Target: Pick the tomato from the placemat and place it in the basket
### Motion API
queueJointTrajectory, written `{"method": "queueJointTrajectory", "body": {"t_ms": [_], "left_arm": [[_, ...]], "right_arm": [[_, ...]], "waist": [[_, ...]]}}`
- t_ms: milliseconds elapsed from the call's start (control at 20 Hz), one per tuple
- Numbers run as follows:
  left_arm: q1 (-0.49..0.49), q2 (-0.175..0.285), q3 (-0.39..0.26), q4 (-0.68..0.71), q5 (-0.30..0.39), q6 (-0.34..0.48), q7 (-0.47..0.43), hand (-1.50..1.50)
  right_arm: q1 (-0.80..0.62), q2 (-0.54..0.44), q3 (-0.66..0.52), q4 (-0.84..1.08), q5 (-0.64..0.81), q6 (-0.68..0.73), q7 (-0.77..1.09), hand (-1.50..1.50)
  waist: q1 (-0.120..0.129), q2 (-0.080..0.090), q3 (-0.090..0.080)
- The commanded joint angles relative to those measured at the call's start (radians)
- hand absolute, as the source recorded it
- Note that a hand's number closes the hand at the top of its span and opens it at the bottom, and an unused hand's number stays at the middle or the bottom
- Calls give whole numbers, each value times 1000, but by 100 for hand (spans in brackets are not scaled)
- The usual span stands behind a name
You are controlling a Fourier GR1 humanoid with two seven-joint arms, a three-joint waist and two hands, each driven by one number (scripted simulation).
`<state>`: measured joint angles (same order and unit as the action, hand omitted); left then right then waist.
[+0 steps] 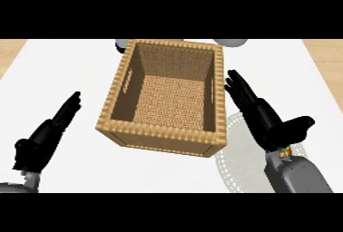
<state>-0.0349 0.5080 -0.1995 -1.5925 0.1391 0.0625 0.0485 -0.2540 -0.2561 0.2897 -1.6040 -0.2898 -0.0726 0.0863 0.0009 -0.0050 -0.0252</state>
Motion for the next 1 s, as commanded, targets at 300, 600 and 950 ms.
{"method": "queueJointTrajectory", "body": {"t_ms": [300, 600, 950], "left_arm": [[-97, -69, 26, -7, 41, -22, -72, 0], [-132, -75, 51, 5, 46, -45, -57, 0], [-116, -104, 30, 28, 7, -20, -62, 0]], "right_arm": [[48, -349, -154, 16, 26, 446, -396, 150], [298, -146, -63, -13, 294, 164, -605, -150], [333, -275, -155, -133, 530, -70, -358, -150]], "waist": [[-30, 5, 29], [-22, 1, 25], [-43, -7, 21]]}}
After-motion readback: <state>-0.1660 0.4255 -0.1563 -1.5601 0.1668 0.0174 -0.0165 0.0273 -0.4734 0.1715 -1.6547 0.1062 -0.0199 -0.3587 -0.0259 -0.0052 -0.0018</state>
